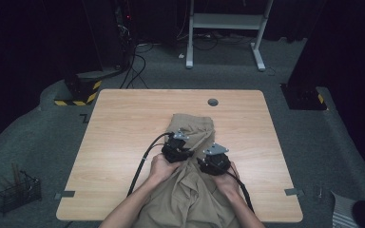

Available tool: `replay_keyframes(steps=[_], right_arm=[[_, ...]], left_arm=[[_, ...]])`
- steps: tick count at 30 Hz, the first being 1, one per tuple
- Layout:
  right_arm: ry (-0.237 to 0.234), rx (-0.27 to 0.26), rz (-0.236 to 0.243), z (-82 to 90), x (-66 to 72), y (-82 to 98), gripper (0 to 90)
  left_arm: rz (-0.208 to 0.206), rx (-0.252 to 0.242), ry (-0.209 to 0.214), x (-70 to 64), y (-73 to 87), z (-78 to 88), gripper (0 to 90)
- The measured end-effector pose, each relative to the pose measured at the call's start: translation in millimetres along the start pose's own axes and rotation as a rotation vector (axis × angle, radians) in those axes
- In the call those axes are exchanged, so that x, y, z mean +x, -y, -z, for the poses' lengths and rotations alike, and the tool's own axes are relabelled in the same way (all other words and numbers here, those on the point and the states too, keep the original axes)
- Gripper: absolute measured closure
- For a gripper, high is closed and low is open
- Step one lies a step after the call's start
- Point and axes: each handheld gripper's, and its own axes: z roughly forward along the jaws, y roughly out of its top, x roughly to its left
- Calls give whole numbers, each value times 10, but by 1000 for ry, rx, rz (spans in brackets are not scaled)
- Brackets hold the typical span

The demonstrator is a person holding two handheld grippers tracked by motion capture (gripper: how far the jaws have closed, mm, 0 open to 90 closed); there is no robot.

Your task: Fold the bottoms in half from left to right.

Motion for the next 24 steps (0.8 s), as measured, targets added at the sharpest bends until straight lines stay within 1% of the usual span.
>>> replay_keyframes(steps=[1, 3, 4, 6, 7, 10, 12, 15, 17, 18, 20, 21, 22, 24], right_arm=[[-18, 9, 19, 28, 26, 25, 449], [-38, 41, 34, 19, 49, 73, 446], [-49, 36, 23, -5, 38, 95, 447], [-66, 29, -29, -43, 0, 96, 443], [-69, 24, -34, -64, -3, 86, 444], [-80, -3, -33, -141, 8, 52, 443], [-91, -2, -54, -195, -13, 13, 440], [-67, -3, -58, -285, -4, -70, 445], [-63, -3, -61, -340, -3, -119, 445], [-59, -2, -71, -370, -12, -146, 445], [-36, 1, -90, -430, -11, -200, 447], [-37, 3, -98, -469, -2, -238, 450], [-43, 3, -102, -502, -8, -266, 450], [-41, 4, -111, -549, -11, -307, 450]], left_arm=[[4, -5, 0, 11, -5, 4, 881], [7, -16, 6, 38, -16, 10, 886], [16, -19, 12, 60, -23, 11, 888], [40, -26, 18, 113, -35, 15, 890], [53, -28, 23, 150, -45, 19, 890], [82, -46, 18, 254, -79, 51, 892], [96, -64, 23, 308, -107, 83, 893], [100, -92, 31, 361, -169, 138, 893], [109, -111, 36, 387, -209, 169, 893], [115, -118, 40, 406, -230, 187, 893], [118, -122, 43, 419, -251, 200, 892], [105, -123, 38, 433, -301, 218, 892], [103, -129, 35, 437, -317, 223, 891], [123, -151, 42, 465, -353, 224, 891]])
